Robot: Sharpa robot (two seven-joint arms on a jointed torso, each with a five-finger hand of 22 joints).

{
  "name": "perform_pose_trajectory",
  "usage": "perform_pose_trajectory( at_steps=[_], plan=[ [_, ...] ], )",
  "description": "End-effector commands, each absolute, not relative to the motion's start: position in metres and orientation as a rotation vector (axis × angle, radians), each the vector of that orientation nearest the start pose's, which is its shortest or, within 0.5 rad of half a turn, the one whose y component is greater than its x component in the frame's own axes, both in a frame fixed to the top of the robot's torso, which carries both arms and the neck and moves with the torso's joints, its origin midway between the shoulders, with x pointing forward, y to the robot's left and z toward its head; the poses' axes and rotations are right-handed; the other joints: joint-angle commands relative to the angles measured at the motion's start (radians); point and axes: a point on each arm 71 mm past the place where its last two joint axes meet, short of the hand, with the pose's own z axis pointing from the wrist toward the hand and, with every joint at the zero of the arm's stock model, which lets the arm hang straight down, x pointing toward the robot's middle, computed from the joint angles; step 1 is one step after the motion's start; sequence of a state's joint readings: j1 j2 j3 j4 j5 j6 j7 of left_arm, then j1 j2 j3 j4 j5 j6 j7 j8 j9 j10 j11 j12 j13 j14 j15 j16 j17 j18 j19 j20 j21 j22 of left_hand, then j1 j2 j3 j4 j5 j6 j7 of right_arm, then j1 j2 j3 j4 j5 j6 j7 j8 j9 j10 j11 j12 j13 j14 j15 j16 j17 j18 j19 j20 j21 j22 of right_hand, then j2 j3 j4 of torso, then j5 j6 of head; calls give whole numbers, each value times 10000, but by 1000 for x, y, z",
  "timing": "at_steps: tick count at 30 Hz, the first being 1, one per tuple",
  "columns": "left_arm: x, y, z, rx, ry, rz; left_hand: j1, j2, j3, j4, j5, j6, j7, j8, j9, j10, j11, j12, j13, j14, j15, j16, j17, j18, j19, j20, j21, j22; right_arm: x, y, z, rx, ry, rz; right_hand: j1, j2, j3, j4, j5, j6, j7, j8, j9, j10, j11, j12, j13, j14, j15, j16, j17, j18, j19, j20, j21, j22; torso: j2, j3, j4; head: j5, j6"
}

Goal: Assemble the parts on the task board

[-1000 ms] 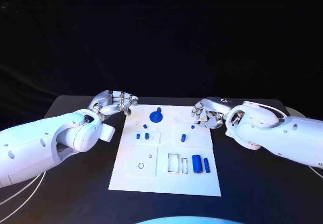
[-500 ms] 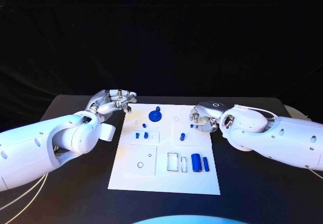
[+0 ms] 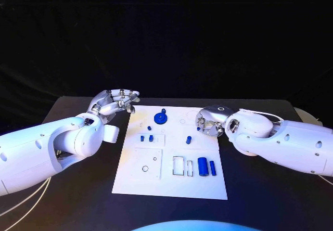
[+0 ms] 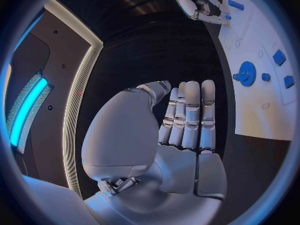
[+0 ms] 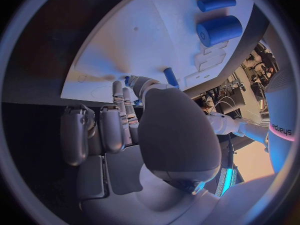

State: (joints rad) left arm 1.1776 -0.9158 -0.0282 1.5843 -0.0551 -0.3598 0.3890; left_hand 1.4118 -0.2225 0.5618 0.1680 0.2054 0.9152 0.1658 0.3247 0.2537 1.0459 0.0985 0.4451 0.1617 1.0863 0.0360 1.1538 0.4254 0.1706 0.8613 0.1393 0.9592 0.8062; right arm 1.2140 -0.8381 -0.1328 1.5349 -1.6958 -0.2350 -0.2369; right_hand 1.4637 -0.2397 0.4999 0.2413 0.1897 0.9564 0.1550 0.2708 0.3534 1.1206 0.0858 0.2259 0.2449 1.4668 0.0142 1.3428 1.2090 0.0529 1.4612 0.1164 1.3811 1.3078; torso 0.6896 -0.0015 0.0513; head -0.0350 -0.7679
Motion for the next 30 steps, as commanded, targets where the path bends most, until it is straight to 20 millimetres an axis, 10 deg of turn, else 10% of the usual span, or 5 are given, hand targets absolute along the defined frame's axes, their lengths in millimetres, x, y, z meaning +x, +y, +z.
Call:
perform_pose_trajectory(
  at_steps=[1,30],
  plan=[
    [476,229,-179,-10993,13842,-14936,84,40,-9,-54,28,44,2,56,10,39,-18,49,16,-11,-52,-43,-8,144,78,-7,-57,-17,472,-196,-216,-4067,17473,3871,58,89,86,-22,37,111,7,53,17,91,-13,-50,-26,260,-87,67,61,-94,150,-51,90,1571,-5,6,-1,2,-13],
    [476,233,-180,-11159,13955,-14669,158,63,12,-131,23,31,10,51,11,-7,-15,87,35,0,-58,-64,-26,142,111,-27,-63,-22,472,-185,-230,-4837,17552,2955,278,417,708,-727,-340,617,-133,237,153,478,-134,-263,-205,288,-202,153,185,-130,225,-156,268,1724,-5,7,-7,-28,-123]
  ],
)
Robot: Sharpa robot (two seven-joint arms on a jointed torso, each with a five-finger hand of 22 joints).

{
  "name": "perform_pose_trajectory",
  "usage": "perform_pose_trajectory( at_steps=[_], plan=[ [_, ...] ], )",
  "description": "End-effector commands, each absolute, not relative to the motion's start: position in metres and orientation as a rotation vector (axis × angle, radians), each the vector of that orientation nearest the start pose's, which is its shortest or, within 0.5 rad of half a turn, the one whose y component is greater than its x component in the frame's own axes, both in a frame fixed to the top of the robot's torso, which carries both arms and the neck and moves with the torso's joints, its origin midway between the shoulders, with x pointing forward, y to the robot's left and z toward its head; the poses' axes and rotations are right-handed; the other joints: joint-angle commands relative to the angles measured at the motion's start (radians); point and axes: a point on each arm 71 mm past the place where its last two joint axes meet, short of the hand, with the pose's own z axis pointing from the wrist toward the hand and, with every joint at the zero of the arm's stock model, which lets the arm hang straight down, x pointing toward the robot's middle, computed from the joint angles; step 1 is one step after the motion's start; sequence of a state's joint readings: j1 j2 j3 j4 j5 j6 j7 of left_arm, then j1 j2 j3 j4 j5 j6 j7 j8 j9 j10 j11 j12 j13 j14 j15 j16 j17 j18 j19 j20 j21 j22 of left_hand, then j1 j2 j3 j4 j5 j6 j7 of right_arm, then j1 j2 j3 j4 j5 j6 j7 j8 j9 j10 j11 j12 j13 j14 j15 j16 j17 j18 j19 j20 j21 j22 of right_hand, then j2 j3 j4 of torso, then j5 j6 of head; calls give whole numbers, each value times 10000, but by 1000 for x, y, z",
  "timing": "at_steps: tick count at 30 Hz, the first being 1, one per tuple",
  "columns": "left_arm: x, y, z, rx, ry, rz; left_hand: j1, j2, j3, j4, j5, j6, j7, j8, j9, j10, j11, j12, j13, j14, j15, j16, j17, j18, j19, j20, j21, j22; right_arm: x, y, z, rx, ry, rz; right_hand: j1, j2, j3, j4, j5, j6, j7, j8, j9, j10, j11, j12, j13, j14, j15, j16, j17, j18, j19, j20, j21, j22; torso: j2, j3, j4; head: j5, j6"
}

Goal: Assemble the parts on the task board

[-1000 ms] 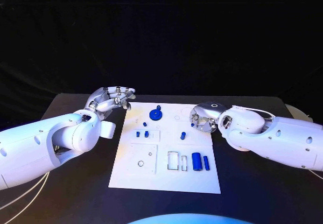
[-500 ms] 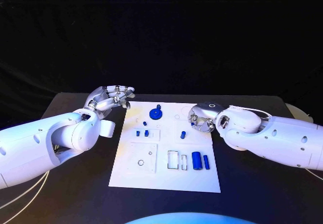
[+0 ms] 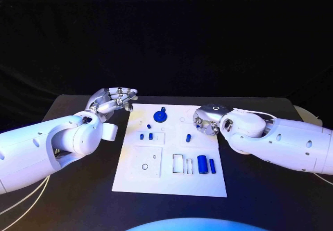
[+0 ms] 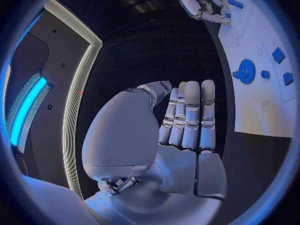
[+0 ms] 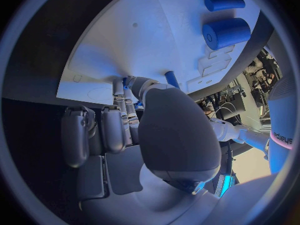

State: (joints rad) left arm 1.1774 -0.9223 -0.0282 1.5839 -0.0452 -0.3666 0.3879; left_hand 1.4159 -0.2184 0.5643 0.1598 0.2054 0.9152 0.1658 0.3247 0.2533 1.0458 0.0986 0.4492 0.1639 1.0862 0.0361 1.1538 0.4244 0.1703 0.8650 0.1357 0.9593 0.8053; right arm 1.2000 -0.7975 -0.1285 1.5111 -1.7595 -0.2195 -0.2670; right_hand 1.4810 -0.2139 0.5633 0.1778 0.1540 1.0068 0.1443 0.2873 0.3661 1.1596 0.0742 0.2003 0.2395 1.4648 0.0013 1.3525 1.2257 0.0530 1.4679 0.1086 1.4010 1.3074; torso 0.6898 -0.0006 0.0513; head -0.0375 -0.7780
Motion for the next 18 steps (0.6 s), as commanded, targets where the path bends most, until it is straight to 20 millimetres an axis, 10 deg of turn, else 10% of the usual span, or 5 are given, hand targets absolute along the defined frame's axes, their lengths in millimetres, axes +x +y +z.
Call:
perform_pose_trajectory(
  at_steps=[1,18],
  plan=[
    [476,233,-180,-11166,13962,-14652,139,33,-5,-72,23,28,14,50,15,-18,-15,57,18,4,-59,-70,-21,145,84,3,-63,-13,472,-185,-230,-4880,17537,2908,108,189,124,-190,64,195,-49,119,58,176,-49,2,-146,310,-92,58,20,-140,178,-98,109,1756,-7,-2,-7,-2,-24],
    [476,234,-181,-11183,14086,-14563,237,46,16,-188,22,21,24,47,17,-62,-10,107,41,13,-62,-93,-41,142,116,-16,-56,-7,468,-183,-224,-4760,16529,3084,-92,255,400,-677,410,420,-132,259,205,509,-139,-104,-178,314,-174,47,20,-179,260,-186,280,1880,-18,-3,6,-48,-20]
  ],
)
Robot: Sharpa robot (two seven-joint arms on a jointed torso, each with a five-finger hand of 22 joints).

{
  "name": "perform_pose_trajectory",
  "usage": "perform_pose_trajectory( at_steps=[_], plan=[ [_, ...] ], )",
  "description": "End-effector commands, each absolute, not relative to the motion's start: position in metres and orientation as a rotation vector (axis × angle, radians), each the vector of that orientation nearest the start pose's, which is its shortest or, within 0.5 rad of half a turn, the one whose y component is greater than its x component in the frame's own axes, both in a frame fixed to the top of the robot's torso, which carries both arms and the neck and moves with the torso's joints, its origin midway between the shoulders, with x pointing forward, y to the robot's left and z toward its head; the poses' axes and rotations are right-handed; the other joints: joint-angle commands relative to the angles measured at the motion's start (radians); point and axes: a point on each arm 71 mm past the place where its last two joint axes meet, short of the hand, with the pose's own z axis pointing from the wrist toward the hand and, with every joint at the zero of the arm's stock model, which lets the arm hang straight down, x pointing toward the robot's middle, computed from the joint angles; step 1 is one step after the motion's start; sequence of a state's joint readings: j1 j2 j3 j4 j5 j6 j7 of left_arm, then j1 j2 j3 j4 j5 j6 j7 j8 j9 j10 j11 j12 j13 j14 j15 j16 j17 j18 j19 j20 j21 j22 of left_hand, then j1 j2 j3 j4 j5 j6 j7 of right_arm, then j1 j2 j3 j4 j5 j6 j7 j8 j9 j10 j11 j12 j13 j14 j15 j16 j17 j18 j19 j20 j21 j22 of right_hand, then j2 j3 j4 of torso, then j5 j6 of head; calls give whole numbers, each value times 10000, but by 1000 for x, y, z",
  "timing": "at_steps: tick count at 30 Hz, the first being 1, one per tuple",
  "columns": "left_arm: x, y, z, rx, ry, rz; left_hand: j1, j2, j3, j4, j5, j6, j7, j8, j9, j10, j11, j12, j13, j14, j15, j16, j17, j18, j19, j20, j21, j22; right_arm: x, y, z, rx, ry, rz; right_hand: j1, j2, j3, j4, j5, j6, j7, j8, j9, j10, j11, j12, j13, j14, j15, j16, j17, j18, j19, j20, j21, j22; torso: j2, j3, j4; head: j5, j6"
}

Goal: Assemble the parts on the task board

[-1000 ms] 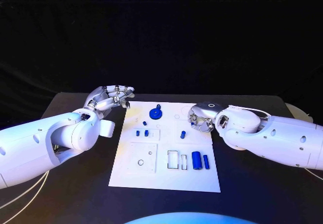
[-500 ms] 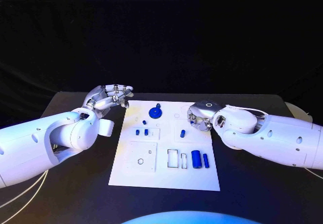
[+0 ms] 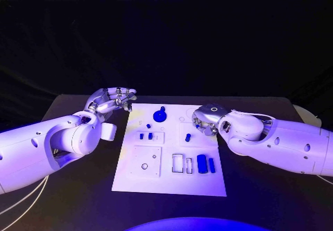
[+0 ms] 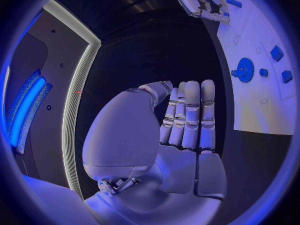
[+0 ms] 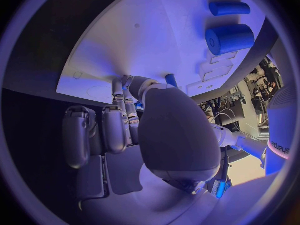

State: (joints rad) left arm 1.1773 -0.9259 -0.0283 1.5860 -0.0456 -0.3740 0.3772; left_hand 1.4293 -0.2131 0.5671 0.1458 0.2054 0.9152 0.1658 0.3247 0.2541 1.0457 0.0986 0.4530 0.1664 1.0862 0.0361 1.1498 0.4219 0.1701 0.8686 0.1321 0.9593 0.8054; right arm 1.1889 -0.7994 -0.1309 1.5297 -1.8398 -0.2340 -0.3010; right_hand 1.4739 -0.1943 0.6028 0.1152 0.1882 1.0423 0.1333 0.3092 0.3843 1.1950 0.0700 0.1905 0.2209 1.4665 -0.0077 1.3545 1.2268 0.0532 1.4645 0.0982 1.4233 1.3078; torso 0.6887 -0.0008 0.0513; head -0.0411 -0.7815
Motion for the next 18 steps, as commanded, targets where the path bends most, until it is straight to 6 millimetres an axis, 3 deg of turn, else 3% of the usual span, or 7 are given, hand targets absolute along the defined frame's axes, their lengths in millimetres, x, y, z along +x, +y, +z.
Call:
perform_pose_trajectory(
  at_steps=[1,18],
  plan=[
    [476,234,-181,-11185,14094,-14560,103,-7,-13,-48,22,21,24,47,9,-61,-10,69,16,14,-62,-53,-16,144,80,20,-56,-7,468,-183,-223,-4724,16447,3137,-41,54,8,-61,73,67,-21,43,26,160,-97,-15,6,295,-85,23,3,-186,303,-83,77,1888,-9,-2,8,-13,14],
    [476,234,-182,-11216,14154,-14526,102,-15,-17,-62,21,8,34,39,7,-85,0,73,18,10,-58,-61,-21,142,84,17,-55,-5,461,-187,-210,-4038,15370,3805,-294,33,17,-116,-27,104,-44,76,81,242,-113,-91,-18,307,-94,32,21,-204,340,-91,149,1938,-9,-2,-4,-24,63]
  ],
)
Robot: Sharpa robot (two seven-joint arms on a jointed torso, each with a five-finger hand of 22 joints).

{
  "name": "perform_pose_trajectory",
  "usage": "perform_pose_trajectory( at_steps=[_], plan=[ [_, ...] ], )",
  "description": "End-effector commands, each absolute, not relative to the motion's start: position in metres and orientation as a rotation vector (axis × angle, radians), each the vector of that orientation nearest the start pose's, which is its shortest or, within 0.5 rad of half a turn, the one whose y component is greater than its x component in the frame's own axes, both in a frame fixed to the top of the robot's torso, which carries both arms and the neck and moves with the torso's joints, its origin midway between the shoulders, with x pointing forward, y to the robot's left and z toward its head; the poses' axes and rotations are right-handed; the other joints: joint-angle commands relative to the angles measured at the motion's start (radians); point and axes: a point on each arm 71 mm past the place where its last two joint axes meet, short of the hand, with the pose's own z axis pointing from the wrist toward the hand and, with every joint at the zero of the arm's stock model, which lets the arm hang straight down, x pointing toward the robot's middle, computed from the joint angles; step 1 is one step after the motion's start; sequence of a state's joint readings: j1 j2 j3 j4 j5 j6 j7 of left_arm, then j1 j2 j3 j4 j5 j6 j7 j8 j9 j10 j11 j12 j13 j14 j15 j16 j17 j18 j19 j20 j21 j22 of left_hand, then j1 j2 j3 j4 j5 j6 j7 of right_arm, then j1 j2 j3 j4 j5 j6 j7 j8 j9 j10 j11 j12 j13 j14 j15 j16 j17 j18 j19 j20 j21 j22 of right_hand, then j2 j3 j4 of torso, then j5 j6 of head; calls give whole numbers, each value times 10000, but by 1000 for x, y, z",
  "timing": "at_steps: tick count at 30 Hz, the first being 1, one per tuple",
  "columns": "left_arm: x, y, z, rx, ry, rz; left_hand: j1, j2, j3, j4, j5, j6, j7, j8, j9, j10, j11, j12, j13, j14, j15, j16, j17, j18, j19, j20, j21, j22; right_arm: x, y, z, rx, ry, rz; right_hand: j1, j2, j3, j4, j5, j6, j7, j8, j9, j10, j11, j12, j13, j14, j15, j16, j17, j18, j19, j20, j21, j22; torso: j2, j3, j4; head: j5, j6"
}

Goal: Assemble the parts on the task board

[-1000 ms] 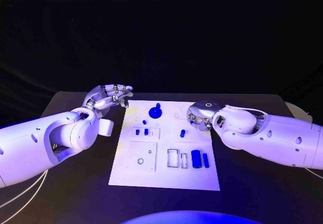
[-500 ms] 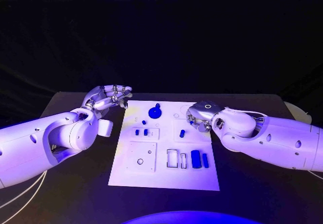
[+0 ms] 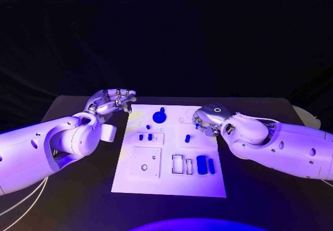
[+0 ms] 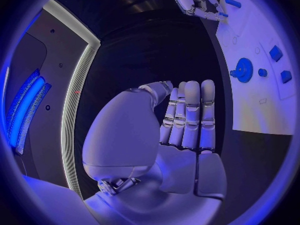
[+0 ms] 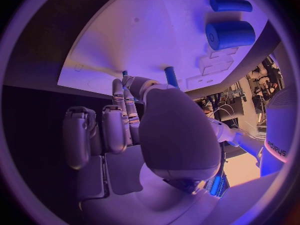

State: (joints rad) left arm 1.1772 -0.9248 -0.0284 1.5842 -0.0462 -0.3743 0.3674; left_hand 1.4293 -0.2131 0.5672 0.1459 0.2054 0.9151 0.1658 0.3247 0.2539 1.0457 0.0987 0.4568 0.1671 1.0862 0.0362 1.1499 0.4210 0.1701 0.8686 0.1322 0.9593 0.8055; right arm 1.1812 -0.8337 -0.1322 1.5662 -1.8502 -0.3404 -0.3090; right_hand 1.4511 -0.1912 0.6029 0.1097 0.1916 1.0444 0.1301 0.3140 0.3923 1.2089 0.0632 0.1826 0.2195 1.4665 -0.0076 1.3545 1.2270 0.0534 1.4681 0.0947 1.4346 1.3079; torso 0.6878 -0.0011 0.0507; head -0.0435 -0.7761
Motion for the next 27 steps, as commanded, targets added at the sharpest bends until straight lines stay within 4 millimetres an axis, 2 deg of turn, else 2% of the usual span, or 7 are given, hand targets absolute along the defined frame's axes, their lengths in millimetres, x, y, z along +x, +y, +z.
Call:
perform_pose_trajectory(
  at_steps=[1,8,11,13,17,22,27],
  plan=[
    [476,234,-182,-11217,14155,-14523,102,-15,-18,-63,21,8,34,39,9,-85,0,35,11,11,-59,-62,-12,143,84,16,-55,-6,460,-187,-209,-4007,15338,3829,-84,3,17,-65,-76,84,-15,31,6,109,-47,-18,-7,306,-95,29,12,-206,305,-57,37,1938,0,1,4,0,11],
    [477,234,-182,-11230,14165,-14507,102,-15,-18,-63,21,8,34,39,9,-85,0,35,11,11,-59,-62,-12,143,84,16,-55,-6,447,-189,-200,-3745,15245,4246,-167,7,15,-78,-148,94,-27,44,28,134,-53,-50,-16,311,-100,36,25,-212,319,-61,63,1956,12,-6,28,39,33],
    [477,234,-182,-11232,14161,-14501,94,-17,-21,-67,21,-2,42,33,6,-104,8,37,12,7,-53,-69,-16,141,86,16,-55,-5,439,-184,-196,-3690,15217,4561,-167,7,15,-78,-148,94,-27,44,28,134,-53,-50,-16,311,-100,36,25,-212,319,-61,63,1956,8,-15,-1,130,48],
    [477,234,-182,-11226,14155,-14508,94,-17,-21,-67,21,-2,42,33,6,-104,8,37,12,7,-53,-69,-16,141,86,16,-55,-5,434,-178,-193,-3697,15160,4844,-178,8,14,-79,-156,95,-29,46,32,139,-55,-53,-17,311,-101,35,23,-216,328,-61,80,1966,6,-14,-21,210,60],
    [477,232,-183,-11210,14163,-14548,94,-17,-21,-67,21,-2,42,33,6,-104,8,37,12,7,-53,-69,-16,141,86,16,-55,-5,425,-164,-190,-3783,15064,5411,-180,11,16,-81,-158,96,-30,47,33,141,-56,-55,-18,312,-102,37,26,-217,329,-62,81,1966,-4,-5,4,291,47],
    [478,229,-183,-11190,14190,-14612,94,-17,-21,-67,21,-2,42,33,6,-104,8,37,12,7,-53,-69,-16,141,86,16,-55,-5,418,-140,-188,-3972,15029,6139,-182,13,17,-83,-159,96,-31,48,34,143,-57,-56,-18,310,-102,31,16,-217,330,-62,83,1967,-20,-25,32,389,2],
    [478,226,-183,-11170,14230,-14688,94,-17,-21,-67,21,-2,42,33,6,-104,8,37,12,7,-53,-69,-16,141,86,16,-55,-5,415,-120,-190,-4124,15122,6669,-184,18,22,-87,-157,94,-31,48,36,145,-59,-60,-19,307,-103,22,3,-211,316,-63,57,1955,-3,-43,19,601,-60]
  ],
)
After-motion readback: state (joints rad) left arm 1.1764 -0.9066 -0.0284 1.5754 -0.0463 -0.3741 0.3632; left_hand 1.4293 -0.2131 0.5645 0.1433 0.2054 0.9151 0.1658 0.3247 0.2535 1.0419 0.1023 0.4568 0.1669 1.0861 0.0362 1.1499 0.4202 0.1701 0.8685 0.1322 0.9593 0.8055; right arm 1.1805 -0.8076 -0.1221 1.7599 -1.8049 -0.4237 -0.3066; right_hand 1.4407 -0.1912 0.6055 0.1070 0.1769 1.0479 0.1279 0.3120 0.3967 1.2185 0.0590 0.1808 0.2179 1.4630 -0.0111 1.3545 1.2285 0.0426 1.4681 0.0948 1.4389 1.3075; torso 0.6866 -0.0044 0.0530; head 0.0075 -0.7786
